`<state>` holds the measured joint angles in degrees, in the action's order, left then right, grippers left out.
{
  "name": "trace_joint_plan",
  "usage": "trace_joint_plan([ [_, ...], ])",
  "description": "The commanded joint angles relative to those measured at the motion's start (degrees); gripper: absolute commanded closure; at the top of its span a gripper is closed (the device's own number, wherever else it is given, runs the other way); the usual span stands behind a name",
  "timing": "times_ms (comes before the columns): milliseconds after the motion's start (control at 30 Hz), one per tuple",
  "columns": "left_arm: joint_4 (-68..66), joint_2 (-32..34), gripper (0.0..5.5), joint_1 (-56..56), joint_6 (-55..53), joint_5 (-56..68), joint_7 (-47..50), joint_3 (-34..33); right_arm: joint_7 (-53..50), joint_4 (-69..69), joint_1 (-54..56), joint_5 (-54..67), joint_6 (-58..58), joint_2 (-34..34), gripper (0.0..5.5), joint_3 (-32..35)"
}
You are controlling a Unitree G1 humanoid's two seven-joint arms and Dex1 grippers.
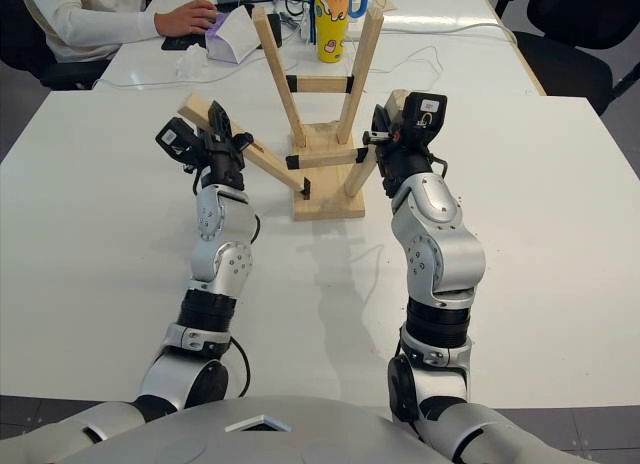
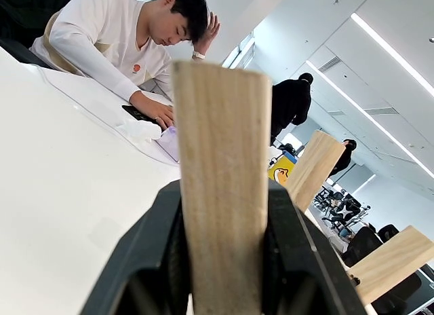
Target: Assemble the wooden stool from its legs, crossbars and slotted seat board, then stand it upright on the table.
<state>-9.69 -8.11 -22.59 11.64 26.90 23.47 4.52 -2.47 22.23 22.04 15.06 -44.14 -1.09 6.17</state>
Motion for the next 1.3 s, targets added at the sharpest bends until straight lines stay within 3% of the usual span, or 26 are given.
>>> trace_joint_plan([
  [33,-0.8,-12.4,4.46,10.9,-2.6,-0.1,3.2,2.8,0.2,-1.0,0.0,0.2,-2.4,-0.5,4.47,-0.2],
  [333,2.2,-11.4,4.46,12.3,-8.8,-0.7,8.3,5.4,0.0,-0.7,0.1,0.2,-2.8,-0.5,4.47,-0.2],
  [633,12.1,-3.3,4.46,13.1,-33.5,-9.9,18.9,11.1,-0.6,-0.7,0.1,0.0,-2.6,-0.3,4.47,0.2],
  [1033,20.8,2.3,4.46,14.6,-45.9,-12.4,14.4,12.5,-2.1,-0.9,1.1,0.1,-3.3,0.9,4.47,1.1],
  [1300,15.3,6.1,4.45,13.6,-44.5,-16.2,8.5,15.1,-2.7,-0.1,1.2,0.1,-3.6,1.7,4.47,1.0],
])
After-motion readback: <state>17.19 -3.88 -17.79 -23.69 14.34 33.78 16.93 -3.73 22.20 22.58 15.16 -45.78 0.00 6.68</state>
